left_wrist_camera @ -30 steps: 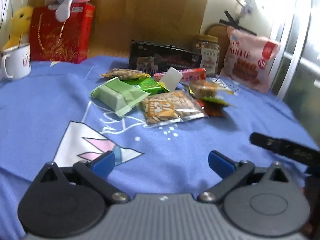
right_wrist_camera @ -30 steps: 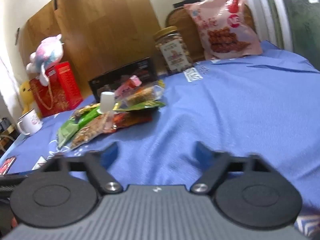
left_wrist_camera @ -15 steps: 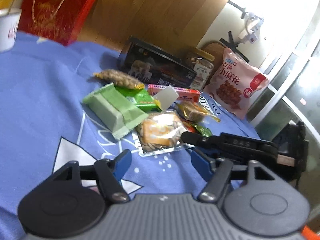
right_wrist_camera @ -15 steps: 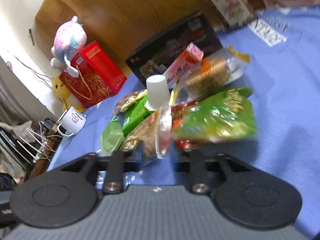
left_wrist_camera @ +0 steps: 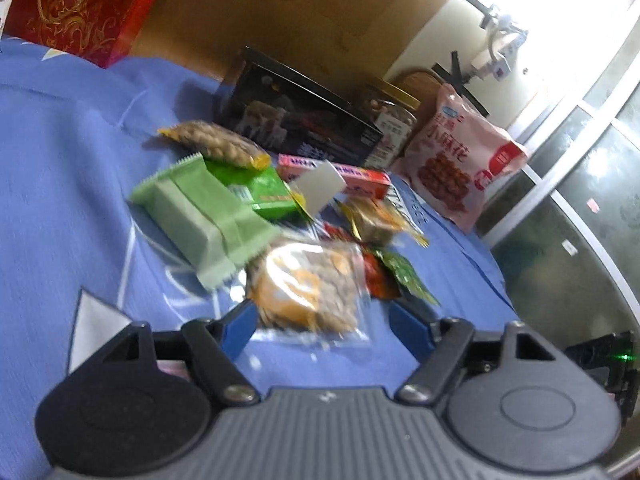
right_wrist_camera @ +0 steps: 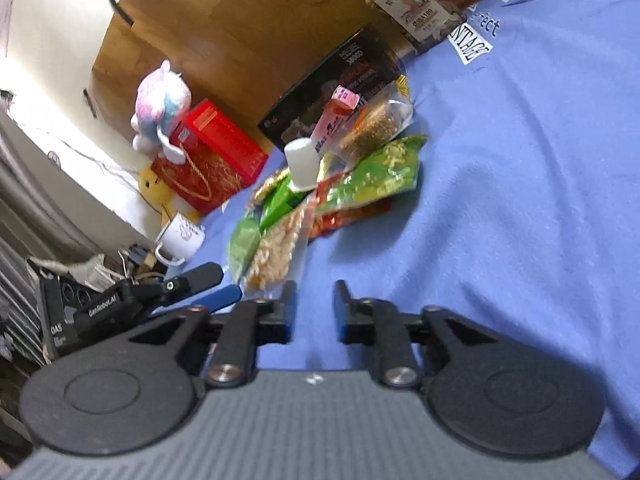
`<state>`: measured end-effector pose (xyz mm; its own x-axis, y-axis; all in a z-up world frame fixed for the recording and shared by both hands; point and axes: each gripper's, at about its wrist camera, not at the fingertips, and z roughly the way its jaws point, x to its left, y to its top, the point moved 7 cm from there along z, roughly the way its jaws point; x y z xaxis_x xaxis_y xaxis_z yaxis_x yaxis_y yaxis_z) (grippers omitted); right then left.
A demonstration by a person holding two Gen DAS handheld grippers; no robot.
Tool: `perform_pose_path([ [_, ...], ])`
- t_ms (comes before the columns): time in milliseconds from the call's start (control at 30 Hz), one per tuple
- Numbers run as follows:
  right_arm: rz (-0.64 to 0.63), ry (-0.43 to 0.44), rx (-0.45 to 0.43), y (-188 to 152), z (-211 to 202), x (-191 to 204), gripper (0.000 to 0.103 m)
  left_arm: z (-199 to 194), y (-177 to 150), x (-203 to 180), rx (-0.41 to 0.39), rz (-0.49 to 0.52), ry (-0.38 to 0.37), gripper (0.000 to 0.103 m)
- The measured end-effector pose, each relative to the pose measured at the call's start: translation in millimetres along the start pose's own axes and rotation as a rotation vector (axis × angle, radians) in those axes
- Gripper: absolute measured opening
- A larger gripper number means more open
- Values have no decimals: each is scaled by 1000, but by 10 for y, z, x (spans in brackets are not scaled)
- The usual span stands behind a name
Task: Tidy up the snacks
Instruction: 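Close both grippers on the clear pumpkin-seed bag, then carry the seed bag into the black box and open both grippers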
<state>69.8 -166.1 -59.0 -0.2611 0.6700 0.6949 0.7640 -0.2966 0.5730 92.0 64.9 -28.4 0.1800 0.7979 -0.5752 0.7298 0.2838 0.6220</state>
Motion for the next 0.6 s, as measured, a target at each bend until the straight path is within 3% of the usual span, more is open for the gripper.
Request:
perform_pose_path([
  [133, 5, 32, 46, 24, 280, 35, 35, 83, 87, 136, 38, -63, -16, 63],
  [267, -16, 66, 88, 20, 647, 135, 28, 223, 50, 171, 76, -135, -63, 29],
  [300, -18, 70, 92, 13, 678, 171, 23, 244, 21, 157, 79, -138, -61, 16],
  [333, -19, 83, 102, -17, 687, 202, 12, 260, -19, 141, 91, -142, -68, 11],
  [533, -69, 97, 134, -381, 287, 153, 11, 112, -397, 47, 150, -172, -172, 10],
  [600, -73, 110, 127, -464, 81, 112, 16, 28, -459, 38, 155, -163, -180, 17],
])
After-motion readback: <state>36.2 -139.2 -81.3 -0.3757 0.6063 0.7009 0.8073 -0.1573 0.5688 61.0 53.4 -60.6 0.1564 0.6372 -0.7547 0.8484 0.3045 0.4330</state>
